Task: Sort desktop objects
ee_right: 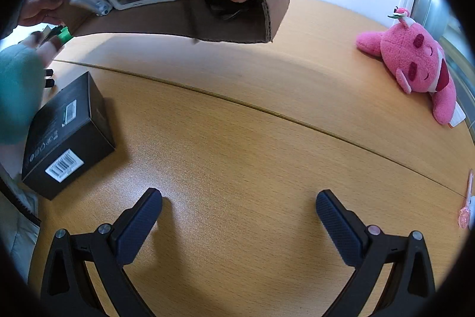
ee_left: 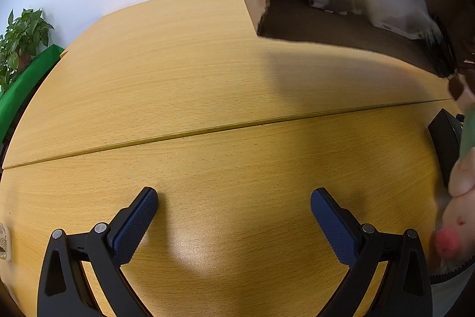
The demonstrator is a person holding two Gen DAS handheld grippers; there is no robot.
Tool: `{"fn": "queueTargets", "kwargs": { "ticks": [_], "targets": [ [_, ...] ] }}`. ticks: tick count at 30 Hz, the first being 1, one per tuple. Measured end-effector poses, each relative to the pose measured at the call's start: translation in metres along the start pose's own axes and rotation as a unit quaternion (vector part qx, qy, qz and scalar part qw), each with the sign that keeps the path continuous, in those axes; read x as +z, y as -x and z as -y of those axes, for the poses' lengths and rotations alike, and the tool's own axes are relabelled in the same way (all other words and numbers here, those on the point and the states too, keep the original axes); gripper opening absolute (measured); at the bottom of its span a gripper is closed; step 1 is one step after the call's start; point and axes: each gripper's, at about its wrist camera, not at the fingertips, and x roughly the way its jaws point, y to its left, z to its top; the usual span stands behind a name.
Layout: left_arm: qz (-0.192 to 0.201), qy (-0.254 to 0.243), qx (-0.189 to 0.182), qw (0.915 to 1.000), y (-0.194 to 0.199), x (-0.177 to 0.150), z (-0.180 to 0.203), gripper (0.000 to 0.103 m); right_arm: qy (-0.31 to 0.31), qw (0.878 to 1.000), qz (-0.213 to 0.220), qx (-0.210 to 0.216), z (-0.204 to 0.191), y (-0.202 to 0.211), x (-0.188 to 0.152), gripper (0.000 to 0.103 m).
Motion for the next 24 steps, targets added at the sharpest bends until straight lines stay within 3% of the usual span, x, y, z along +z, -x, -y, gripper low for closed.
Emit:
{"fn": "queueTargets", "kwargs": {
  "ticks": [24],
  "targets": [
    [0.0, 0.0, 0.001, 1.0, -0.0018, -0.0013, -0.0055, 0.103, 0.0, 1.0, 0.001, -0.001, 0.0041, -0.0064, 0.0005, 0.103]
  ]
}}
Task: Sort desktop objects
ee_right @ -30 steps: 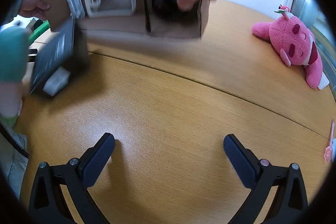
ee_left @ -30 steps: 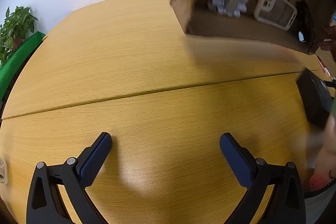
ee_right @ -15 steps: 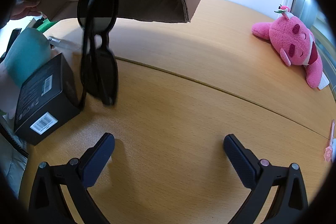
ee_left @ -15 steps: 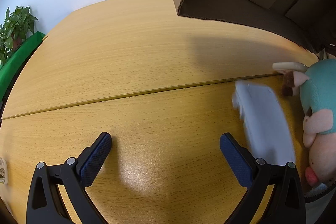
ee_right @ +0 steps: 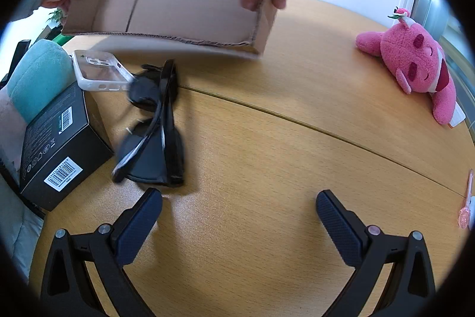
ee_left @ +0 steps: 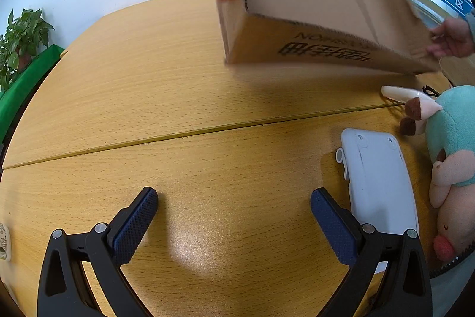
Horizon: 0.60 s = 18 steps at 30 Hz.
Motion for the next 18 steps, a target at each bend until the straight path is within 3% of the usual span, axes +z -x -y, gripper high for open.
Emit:
{"fn": "queueTargets", "kwargs": {
  "ticks": [18],
  "targets": [
    [0.0, 0.0, 0.001, 1.0, 0.0006, -0.0011, -0.0006, 0.103, 0.0, 1.0, 0.0, 0.001, 0.0001, -0.0008, 0.0019, 0.103]
  ]
}}
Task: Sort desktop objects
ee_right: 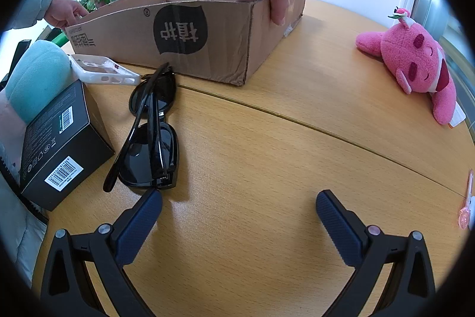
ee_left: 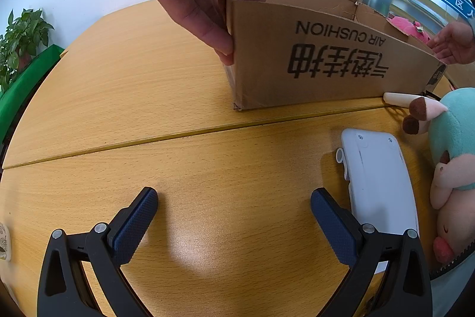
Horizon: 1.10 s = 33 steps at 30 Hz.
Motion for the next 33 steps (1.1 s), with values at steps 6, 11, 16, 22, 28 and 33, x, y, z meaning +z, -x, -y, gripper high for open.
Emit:
{"fn": "queueTargets", "kwargs": {
  "ticks": [6, 11, 16, 22, 28, 33],
  "targets": [
    [0.0, 0.0, 0.0, 1.0, 0.0, 0.0004, 0.0006, 0.103, 0.0, 1.0, 0.0, 0.0, 0.0022, -0.0017, 0.0016, 0.103],
    [0.0, 0.001, 0.001, 1.0, 0.0002, 0.0006, 0.0016, 0.103, 0.0, 1.0, 0.0, 0.0, 0.0021, -0.0017, 0.0016, 0.103],
    [0.0, 0.001, 0.001, 1.0, 0.0001, 0.0005, 0.001, 0.103, -0.001, 1.0, 0.0, -0.001, 0.0018, -0.0016, 0.0015, 0.103],
    [0.0, 0.001, 0.001, 1.0, 0.0002, 0.0006, 0.0019, 0.103, -0.001, 1.0, 0.0, -0.001, 0.0019, -0.0017, 0.0017, 0.103],
    [0.0, 0.001, 0.001, 1.0, 0.0002, 0.0007, 0.0022, 0.103, -0.001, 1.0, 0.0, -0.001, 0.002, -0.0018, 0.0018, 0.103],
    [0.0, 0.001, 0.001, 1.0, 0.0003, 0.0007, 0.0026, 0.103, -0.001, 1.0, 0.0, -0.001, 0.0016, -0.0015, 0.0014, 0.103]
  ]
}}
